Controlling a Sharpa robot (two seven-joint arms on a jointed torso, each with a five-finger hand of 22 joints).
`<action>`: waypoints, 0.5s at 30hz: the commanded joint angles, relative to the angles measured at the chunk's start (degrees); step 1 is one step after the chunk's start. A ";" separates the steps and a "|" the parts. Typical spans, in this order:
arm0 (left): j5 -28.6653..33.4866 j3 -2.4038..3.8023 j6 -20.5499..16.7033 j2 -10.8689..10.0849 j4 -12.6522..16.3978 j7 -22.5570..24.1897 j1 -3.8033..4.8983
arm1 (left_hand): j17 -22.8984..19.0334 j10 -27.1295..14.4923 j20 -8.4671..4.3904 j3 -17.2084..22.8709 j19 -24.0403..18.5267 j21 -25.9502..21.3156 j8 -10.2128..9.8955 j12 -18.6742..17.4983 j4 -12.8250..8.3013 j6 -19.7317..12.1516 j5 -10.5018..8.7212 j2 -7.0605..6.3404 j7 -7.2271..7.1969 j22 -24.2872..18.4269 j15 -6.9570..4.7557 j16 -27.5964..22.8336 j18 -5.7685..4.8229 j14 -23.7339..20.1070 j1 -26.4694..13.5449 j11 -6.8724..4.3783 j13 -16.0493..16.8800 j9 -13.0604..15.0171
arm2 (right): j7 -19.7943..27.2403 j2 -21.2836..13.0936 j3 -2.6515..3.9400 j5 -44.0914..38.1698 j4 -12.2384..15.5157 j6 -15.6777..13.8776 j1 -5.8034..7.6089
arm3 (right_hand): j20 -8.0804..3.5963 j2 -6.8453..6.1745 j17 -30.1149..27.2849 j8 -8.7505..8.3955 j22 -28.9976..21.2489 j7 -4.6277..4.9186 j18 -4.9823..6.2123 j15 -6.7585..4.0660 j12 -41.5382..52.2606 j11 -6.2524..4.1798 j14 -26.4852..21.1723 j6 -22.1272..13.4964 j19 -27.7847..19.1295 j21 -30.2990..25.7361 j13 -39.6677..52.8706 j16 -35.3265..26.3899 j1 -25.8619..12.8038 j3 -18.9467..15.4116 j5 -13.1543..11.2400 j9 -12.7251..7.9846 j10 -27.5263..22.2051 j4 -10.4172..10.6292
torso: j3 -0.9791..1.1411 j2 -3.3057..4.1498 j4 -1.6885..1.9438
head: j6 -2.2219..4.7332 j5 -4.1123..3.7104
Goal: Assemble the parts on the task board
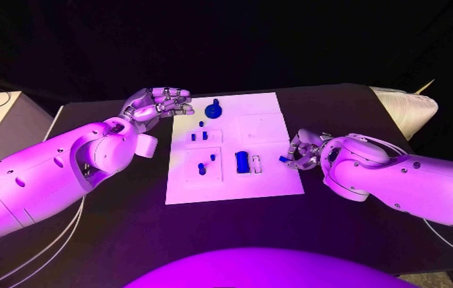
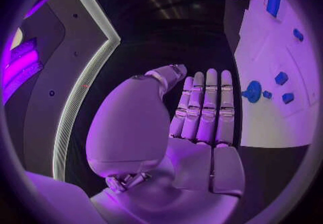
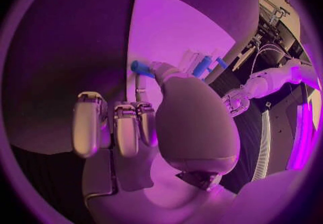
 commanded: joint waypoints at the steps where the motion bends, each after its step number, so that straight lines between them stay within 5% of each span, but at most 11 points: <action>1: 0.25 0.04 0.68 0.01 0.16 0.36 -0.07 | 0.08 0.09 -0.04 0.00 0.23 -0.18 -0.18 -0.22 0.32 -0.05 0.24 0.37 0.31 -0.09 0.04 -0.21 0.23 0.24 0.07 0.36 0.00 -0.08 | -0.33 -0.24 -0.29 1.31 0.99 -1.26 -0.34 | -0.29 -0.32 15.08 0.48 10.69 -0.10 -1.18 -0.38 0.02 -0.45 6.08 0.63 4.12 0.12 13.99 0.24 -1.12 0.85 0.69 0.62 5.14 -0.07 | 0.02 0.04 0.00 | 0.03 -0.06; 9: 0.25 0.04 0.77 -0.07 0.22 0.21 -0.07 | 0.19 0.09 0.01 0.00 0.29 -0.41 -0.17 -0.23 0.64 -0.01 0.26 0.54 0.34 -0.26 0.07 -0.37 0.22 0.32 -0.22 0.40 0.00 -0.10 | 1.22 -0.04 -0.14 6.53 3.76 -4.41 0.47 | -0.36 -0.63 15.08 0.68 10.91 -0.26 -1.27 -0.49 0.44 -0.59 6.08 0.98 4.22 0.64 14.22 0.24 -2.76 1.63 0.80 0.90 5.35 0.26 | 0.06 0.11 0.07 | 0.01 -0.09; 15: 0.26 0.04 0.86 -0.07 0.28 0.14 -0.07 | 0.30 0.07 0.06 -0.03 0.33 -0.65 -0.18 -0.24 0.96 -0.02 0.26 0.63 0.35 -0.43 0.09 -0.51 0.22 0.38 -0.52 0.41 0.01 -0.13 | 1.61 1.79 -0.13 8.99 3.26 -4.74 0.63 | -0.39 -0.37 15.08 0.69 10.96 -0.29 -1.28 -0.51 0.50 -0.60 6.08 1.05 4.24 0.68 14.25 0.24 -4.14 2.16 0.30 1.03 5.39 0.51 | 0.00 0.08 0.08 | -0.02 -0.21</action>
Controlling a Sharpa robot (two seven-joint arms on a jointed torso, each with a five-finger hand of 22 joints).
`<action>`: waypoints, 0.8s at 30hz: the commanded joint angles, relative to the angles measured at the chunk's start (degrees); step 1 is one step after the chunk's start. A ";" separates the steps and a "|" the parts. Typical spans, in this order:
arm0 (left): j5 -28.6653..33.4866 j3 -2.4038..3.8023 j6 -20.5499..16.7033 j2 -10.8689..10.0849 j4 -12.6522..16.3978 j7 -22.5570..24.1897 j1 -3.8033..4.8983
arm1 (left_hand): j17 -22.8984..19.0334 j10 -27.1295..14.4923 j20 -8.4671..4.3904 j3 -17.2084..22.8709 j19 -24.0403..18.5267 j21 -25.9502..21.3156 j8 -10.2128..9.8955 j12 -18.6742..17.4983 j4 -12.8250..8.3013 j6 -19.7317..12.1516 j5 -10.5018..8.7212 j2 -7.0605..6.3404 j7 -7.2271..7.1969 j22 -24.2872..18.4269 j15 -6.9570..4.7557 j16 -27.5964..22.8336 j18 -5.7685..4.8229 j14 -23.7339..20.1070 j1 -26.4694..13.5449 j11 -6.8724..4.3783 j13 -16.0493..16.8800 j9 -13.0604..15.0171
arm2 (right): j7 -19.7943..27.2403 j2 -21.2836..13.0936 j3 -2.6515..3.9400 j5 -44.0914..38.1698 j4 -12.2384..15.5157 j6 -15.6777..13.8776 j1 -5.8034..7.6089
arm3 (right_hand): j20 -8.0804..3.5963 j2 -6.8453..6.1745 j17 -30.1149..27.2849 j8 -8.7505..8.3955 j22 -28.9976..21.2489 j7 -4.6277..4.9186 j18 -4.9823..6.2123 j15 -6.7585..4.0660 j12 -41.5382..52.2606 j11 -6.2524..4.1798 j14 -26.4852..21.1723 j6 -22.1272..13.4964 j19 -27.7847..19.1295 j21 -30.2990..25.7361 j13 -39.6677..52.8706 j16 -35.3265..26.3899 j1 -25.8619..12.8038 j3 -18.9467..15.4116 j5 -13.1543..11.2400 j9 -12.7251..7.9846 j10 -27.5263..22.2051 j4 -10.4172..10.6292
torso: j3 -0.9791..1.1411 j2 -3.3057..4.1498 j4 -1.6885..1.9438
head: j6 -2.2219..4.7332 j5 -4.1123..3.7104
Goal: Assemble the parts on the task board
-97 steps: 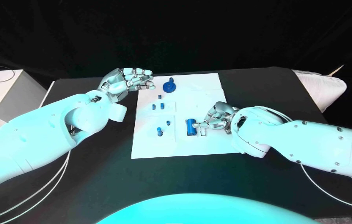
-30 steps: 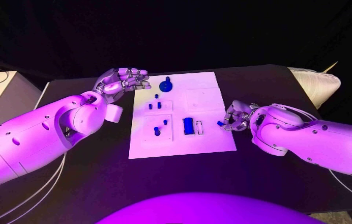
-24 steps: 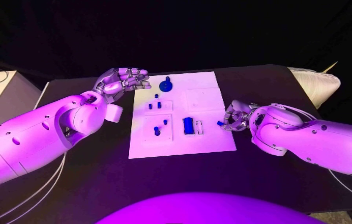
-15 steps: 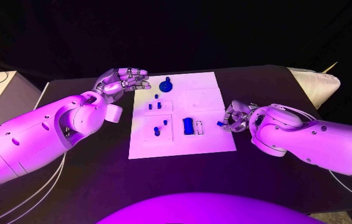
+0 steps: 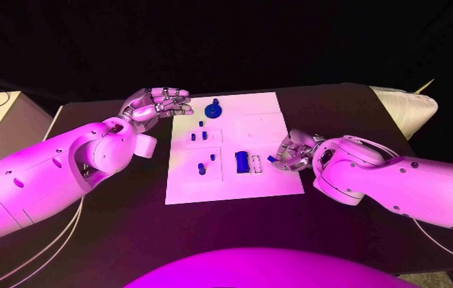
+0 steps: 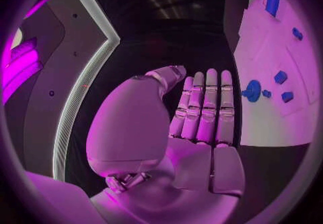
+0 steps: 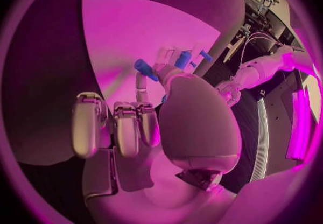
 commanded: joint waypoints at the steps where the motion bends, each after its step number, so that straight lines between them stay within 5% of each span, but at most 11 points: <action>1: 0.26 0.03 0.87 0.06 0.22 0.19 -0.07 | 0.10 0.06 0.08 -0.05 0.36 -0.26 -0.18 -0.24 0.40 -0.02 0.26 0.26 0.35 -0.14 0.09 -0.33 0.22 0.39 -0.20 0.41 0.01 -0.08 | 1.12 0.92 -0.01 3.55 -0.56 -1.29 0.00 | -0.40 -0.04 15.08 0.19 10.96 0.01 -0.38 -0.51 0.29 -0.39 6.08 0.35 4.24 0.25 14.26 0.24 -0.71 0.40 -0.25 0.12 5.17 0.04 | -0.02 0.00 -0.03 | 0.01 -0.06; 24: 0.27 0.03 1.28 0.10 0.25 -0.08 -0.07 | 0.18 0.05 0.10 -0.07 0.42 -0.40 -0.19 -0.25 0.56 -0.02 0.26 0.29 0.34 -0.24 0.08 -0.42 0.23 0.44 -0.33 0.41 0.02 -0.09 | -0.49 5.78 -0.16 6.30 -3.74 -1.05 -0.58 | -0.41 -0.34 15.08 0.28 11.14 0.02 -0.43 -0.50 0.67 -0.38 6.08 0.51 4.30 0.51 14.47 0.24 -4.09 0.61 -1.43 0.46 5.34 0.11 | 0.06 -0.01 -0.11 | -0.53 0.39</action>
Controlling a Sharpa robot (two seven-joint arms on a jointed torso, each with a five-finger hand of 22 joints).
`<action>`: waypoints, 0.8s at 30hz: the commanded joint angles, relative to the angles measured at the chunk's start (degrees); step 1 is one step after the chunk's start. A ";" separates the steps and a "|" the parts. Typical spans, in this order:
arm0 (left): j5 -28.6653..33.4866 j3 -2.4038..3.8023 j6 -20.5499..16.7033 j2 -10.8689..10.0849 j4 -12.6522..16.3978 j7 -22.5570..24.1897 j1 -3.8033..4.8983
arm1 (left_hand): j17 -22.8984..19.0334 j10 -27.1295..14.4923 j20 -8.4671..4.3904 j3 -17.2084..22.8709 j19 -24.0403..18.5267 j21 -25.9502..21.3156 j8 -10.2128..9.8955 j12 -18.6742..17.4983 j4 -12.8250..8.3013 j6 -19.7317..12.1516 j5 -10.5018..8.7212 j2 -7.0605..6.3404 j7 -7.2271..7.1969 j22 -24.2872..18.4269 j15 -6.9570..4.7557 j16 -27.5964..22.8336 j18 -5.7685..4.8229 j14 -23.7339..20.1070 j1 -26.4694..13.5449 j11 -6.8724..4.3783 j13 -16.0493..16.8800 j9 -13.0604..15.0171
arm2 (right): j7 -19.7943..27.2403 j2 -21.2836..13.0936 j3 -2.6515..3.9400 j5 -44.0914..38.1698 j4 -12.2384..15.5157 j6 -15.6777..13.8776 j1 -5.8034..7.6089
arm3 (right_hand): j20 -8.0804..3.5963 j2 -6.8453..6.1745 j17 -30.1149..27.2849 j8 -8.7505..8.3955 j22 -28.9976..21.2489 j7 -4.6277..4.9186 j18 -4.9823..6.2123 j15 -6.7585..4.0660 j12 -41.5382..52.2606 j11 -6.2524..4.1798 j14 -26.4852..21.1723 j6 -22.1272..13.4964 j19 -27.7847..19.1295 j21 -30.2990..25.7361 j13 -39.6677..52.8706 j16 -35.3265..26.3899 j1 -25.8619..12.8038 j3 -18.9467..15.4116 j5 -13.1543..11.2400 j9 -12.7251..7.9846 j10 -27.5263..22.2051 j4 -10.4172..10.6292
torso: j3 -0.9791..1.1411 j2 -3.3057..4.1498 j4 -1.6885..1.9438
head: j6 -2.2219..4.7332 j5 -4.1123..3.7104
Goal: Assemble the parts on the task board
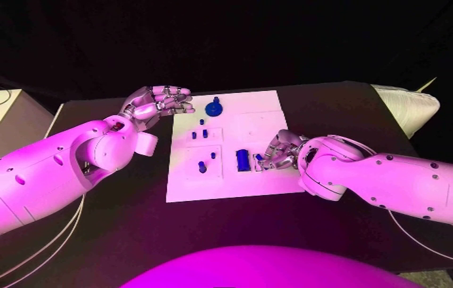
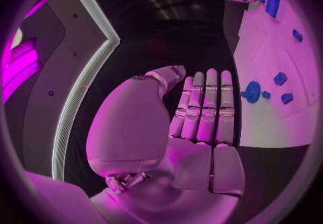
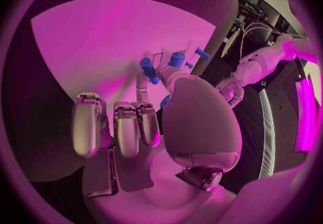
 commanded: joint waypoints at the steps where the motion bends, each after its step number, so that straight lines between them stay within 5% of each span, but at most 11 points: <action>1: 0.27 0.03 1.08 0.08 0.16 0.15 -0.07 | 0.05 0.05 0.11 -0.06 0.42 -0.18 -0.19 -0.25 0.24 -0.02 0.27 0.29 0.34 -0.05 0.08 -0.19 0.23 0.44 -0.34 0.41 0.02 -0.05 | -0.01 0.36 -0.01 0.84 0.06 -0.25 -0.09 | -0.41 -0.04 15.08 0.28 11.15 0.02 -0.43 -0.29 0.21 -0.38 5.87 0.51 4.31 0.07 14.48 0.24 -0.67 0.14 -0.49 0.07 5.35 -0.04 | -0.01 -0.01 -0.08 | -0.11 0.19; 24: 0.27 0.03 1.39 0.01 0.15 -0.09 -0.07 | 0.13 0.03 0.13 -0.07 0.50 -0.32 -0.19 -0.26 0.41 -0.02 0.27 0.33 0.32 -0.16 0.08 -0.29 0.25 0.49 -0.45 0.40 0.02 -0.06 | -0.55 1.94 -0.01 2.06 -1.33 1.96 -0.13 | -0.36 0.41 15.08 0.33 11.21 0.03 -0.44 -0.25 0.36 -0.34 5.87 0.68 4.31 0.08 14.56 0.24 -3.07 0.12 -1.04 0.25 5.41 0.08 | -0.04 -0.05 0.01 | -0.27 0.25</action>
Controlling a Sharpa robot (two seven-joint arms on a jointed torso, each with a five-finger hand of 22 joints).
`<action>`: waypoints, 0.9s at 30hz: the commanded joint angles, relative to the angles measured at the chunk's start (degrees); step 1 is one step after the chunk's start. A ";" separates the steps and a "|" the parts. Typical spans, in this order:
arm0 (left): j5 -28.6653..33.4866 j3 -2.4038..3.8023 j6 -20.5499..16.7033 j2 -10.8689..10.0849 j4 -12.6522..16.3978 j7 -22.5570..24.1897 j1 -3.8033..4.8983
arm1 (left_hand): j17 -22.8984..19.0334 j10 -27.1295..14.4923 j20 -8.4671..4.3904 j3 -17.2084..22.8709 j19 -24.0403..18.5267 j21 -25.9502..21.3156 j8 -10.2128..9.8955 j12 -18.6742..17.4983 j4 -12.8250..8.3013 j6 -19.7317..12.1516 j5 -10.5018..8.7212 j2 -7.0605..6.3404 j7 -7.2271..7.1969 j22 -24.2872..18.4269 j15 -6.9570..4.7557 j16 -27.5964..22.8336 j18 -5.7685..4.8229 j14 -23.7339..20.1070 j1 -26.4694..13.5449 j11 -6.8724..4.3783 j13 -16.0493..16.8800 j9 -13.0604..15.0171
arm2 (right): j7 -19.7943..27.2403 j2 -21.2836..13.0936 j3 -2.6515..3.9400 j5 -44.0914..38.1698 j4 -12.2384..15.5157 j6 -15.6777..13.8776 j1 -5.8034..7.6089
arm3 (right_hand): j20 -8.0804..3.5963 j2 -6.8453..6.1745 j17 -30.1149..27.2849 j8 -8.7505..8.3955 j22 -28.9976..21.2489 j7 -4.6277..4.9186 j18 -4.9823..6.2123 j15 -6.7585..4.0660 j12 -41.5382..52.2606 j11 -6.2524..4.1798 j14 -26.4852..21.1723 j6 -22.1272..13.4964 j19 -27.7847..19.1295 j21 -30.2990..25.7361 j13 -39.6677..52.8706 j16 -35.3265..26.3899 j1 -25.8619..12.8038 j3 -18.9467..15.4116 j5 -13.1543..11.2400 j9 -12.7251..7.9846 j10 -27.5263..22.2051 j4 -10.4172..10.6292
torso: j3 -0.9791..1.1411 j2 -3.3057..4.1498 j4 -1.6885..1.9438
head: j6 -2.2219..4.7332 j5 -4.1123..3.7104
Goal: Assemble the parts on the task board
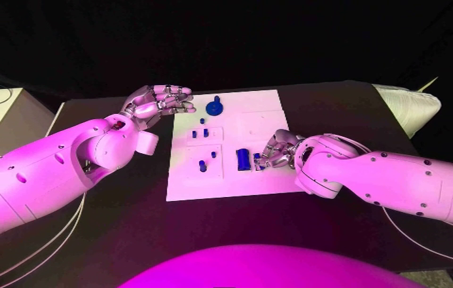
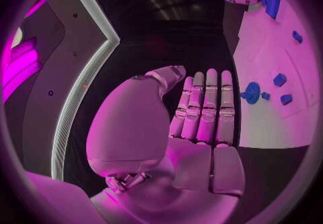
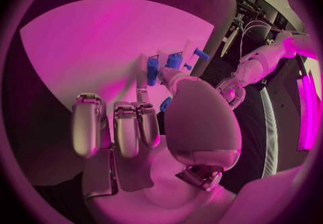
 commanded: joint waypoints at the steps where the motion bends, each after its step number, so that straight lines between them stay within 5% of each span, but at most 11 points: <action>1: 0.27 0.04 1.08 0.03 0.16 0.18 -0.07 | 0.07 0.03 -0.08 -0.07 0.29 -0.33 -0.19 -0.26 0.41 -0.02 0.27 0.34 0.32 -0.08 0.08 -0.29 0.25 0.49 -0.45 0.40 0.02 -0.07 | -0.09 0.25 -0.09 0.24 -0.18 1.17 -0.15 | -0.36 -0.04 15.08 0.25 11.21 -0.12 -0.43 -0.26 0.39 -0.35 5.88 0.44 4.31 0.02 14.54 0.24 -0.54 0.16 -0.37 0.08 5.42 0.07 | -0.03 0.01 -0.01 | 0.01 0.02; 7: 0.27 0.04 1.12 0.05 0.16 0.16 -0.07 | 0.07 0.03 -0.08 -0.07 0.29 -0.33 -0.19 -0.26 0.41 -0.02 0.27 0.34 0.32 -0.08 0.08 -0.29 0.25 0.49 -0.45 0.40 0.02 -0.07 | -0.01 0.52 -0.09 -0.48 -0.68 0.29 -0.15 | -0.36 0.19 15.08 0.32 11.26 -0.13 -0.44 -0.26 0.42 -0.37 5.88 0.54 4.33 0.08 14.56 0.24 -1.97 0.08 -1.20 0.20 5.44 0.10 | -0.01 0.00 -0.06 | 0.04 -0.02; 13: 0.27 0.04 1.12 0.07 0.12 0.14 -0.07 | 0.07 0.03 -0.08 -0.07 0.29 -0.33 -0.19 -0.26 0.41 -0.02 0.27 0.34 0.32 -0.08 0.08 -0.29 0.25 0.49 -0.45 0.40 0.02 -0.07 | 0.80 0.63 -0.09 -0.60 -0.84 -0.07 -0.15 | -0.27 -0.32 15.08 0.27 11.29 -0.02 -0.42 -0.16 0.34 -0.26 5.88 0.53 4.32 -0.10 14.53 0.24 -5.53 -2.29 -5.91 0.39 5.41 0.19 | 0.02 -0.03 -0.03 | 0.06 -0.02; 16: 0.27 0.04 1.10 0.08 0.11 0.13 -0.07 | 0.07 0.03 -0.08 -0.07 0.29 -0.33 -0.19 -0.26 0.41 -0.02 0.27 0.34 0.32 -0.08 0.08 -0.29 0.25 0.49 -0.45 0.40 0.02 -0.07 | 1.30 0.57 -0.09 -0.46 -0.73 0.11 -0.15 | -0.25 0.21 15.08 0.21 11.30 -0.09 -0.39 -0.18 0.22 -0.30 5.88 0.57 4.30 -0.26 14.48 0.24 -6.63 -6.55 -8.84 0.46 5.36 0.23 | 0.02 -0.04 -0.04 | 0.04 -0.02; 19: 0.27 0.04 1.09 0.07 0.11 0.11 -0.07 | 0.07 0.03 -0.08 -0.07 0.29 -0.33 -0.19 -0.26 0.41 -0.02 0.27 0.34 0.32 -0.08 0.08 -0.29 0.25 0.49 -0.45 0.40 0.02 -0.07 | 1.56 0.47 -0.09 -0.40 -0.56 0.27 -0.15 | -0.31 0.57 15.08 0.20 11.33 -0.09 -0.38 -0.21 0.16 -0.31 5.88 0.47 4.30 -0.35 14.46 0.24 -7.29 -9.64 -4.31 0.61 5.34 0.18 | 0.02 -0.01 -0.08 | 0.00 -0.01; 27: 0.27 0.04 1.07 0.07 0.09 0.09 -0.07 | 0.07 0.03 -0.08 -0.07 0.29 -0.33 -0.19 -0.26 0.41 -0.02 0.27 0.34 0.32 -0.08 0.08 -0.29 0.25 0.49 -0.45 0.40 0.02 -0.07 | 2.14 -0.11 -0.09 -0.45 -0.20 -0.04 -0.16 | -0.30 0.58 15.08 0.22 11.29 -0.09 -0.36 -0.21 0.09 -0.30 5.88 0.45 4.28 -0.53 14.43 0.24 -7.60 -10.60 -4.45 0.67 5.31 0.24 | 0.04 -0.02 -0.04 | -0.01 -0.03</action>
